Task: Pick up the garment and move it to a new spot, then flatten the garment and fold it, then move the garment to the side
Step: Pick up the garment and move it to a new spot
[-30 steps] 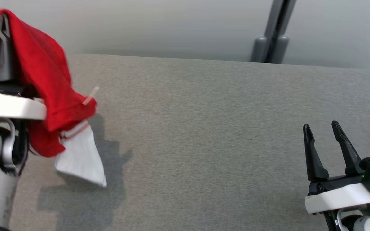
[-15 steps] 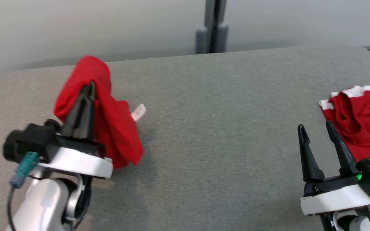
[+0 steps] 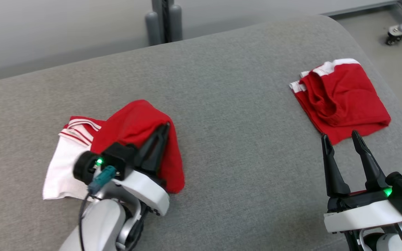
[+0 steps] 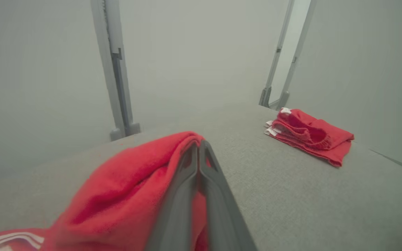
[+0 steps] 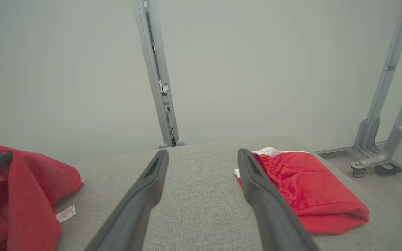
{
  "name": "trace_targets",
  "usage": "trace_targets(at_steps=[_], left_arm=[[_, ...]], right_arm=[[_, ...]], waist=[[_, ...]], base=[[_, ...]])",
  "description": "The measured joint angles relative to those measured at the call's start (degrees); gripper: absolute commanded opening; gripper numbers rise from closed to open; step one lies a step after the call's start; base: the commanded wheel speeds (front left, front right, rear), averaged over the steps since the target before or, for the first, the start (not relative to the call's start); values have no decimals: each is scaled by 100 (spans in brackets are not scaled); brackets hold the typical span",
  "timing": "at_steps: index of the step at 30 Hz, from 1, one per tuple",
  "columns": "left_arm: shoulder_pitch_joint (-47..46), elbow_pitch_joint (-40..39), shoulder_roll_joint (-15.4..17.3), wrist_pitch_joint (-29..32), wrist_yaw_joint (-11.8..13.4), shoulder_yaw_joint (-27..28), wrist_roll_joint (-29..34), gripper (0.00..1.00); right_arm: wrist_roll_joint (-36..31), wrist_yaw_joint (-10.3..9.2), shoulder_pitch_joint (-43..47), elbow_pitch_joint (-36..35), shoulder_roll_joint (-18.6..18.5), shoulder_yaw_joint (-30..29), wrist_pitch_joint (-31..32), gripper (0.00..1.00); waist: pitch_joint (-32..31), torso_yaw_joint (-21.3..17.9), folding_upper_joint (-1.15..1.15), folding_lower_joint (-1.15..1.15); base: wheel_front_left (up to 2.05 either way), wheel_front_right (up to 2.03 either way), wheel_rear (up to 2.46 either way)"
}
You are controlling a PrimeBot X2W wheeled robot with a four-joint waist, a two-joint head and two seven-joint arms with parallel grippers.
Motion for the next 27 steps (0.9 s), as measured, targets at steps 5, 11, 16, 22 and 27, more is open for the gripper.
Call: trace_targets(at_steps=[5,11,16,22,27], left_arm=[[-104,680,-235,88,-350,-423,10,0],[-230,1226,-433,22,-597,-577,-60,89],[-188,1321,-545,-33,-789,-736,-191,100],[227,940,-509,-234,-747,-673,-387,100],[614,426,-309,-494,-331,-165,-580,100]], right_arm=[[74,0,-37,58,1,51,-65,100],[93,0,-43,149,1,26,-119,100],[92,0,-43,226,2,10,-142,100],[60,0,-44,269,2,8,-126,100],[15,0,-48,287,3,-37,-104,100]], waist=[[181,-227,0,0],[260,-250,0,0],[164,-50,0,0],[-7,325,0,0],[-132,696,0,0]], base=[[0,0,0],[0,0,0],[0,0,0],[0,0,0],[0,0,0]])
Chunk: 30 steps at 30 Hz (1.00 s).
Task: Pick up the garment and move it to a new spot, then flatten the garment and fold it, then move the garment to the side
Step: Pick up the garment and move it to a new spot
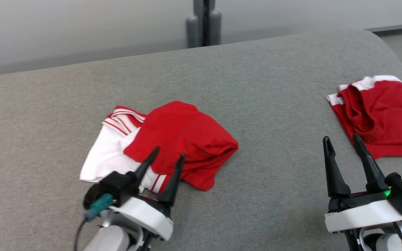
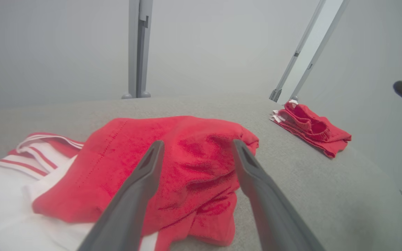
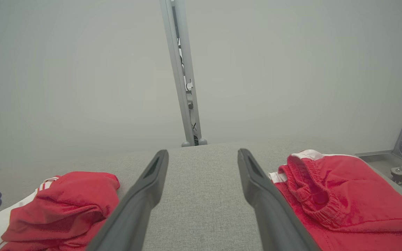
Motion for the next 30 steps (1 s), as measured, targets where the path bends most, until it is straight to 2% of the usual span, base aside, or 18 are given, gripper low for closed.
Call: trace_targets(at_steps=[5,10,21,30], left_arm=[[198,-461,223,-176,427,590,-47,100],[259,-825,442,-242,678,1192,-3,100],[902,-1328,990,-259,728,2183,130,100],[1569,-1614,1157,-93,789,2181,130,100]], right_arm=[[-60,0,2,-21,0,-83,37,100],[-119,0,-1,-43,0,-115,83,100],[-315,0,33,104,0,-121,120,100],[-414,0,294,244,-2,-171,202,100]], waist=[[-115,355,0,0],[-220,603,0,0],[-460,755,0,0],[-764,783,0,0]], base=[[0,0,0],[0,0,0],[0,0,0],[0,0,0]])
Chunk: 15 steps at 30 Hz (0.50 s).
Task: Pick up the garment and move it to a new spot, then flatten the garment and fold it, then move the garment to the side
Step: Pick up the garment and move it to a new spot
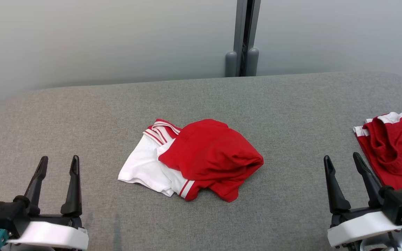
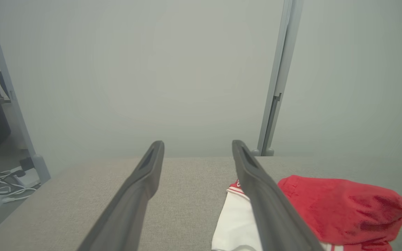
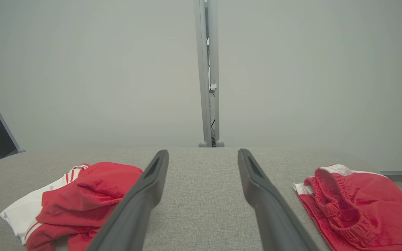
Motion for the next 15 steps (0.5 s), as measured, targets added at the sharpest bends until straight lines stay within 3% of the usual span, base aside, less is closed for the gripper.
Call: trace_targets(at_steps=[15], left_arm=[[458,26,-53,267,101,-145,-162,100]], right_arm=[[131,0,422,26,2,-134,103,100]], waist=[[-398,-55,0,0]], base=[[0,0,0]])
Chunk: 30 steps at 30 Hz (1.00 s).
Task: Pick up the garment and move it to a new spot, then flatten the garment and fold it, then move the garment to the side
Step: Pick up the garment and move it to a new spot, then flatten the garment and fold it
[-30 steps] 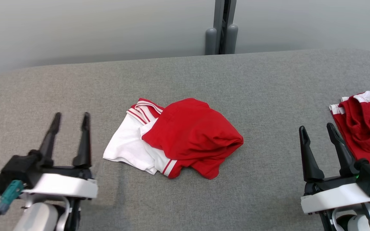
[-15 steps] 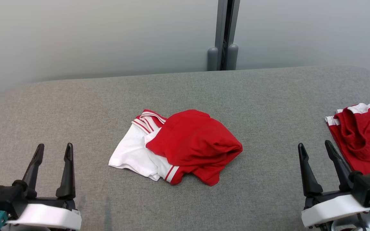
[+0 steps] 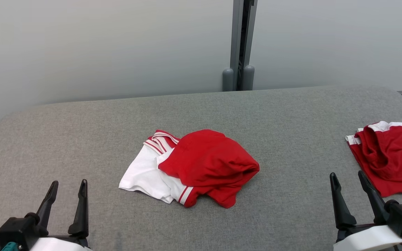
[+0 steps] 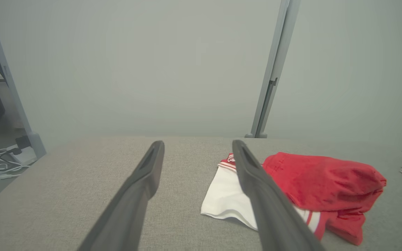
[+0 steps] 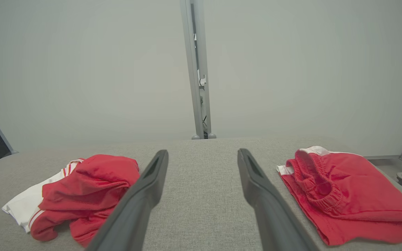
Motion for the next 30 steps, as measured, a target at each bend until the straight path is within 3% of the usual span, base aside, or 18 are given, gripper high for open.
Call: trace_targets(at_steps=[30], left_arm=[[47,-13,-13,26,143,-82,-56,100]], right_arm=[[59,0,54,-102,-1,7,75,100]], waist=[[18,78,0,0]], base=[[0,0,0]])
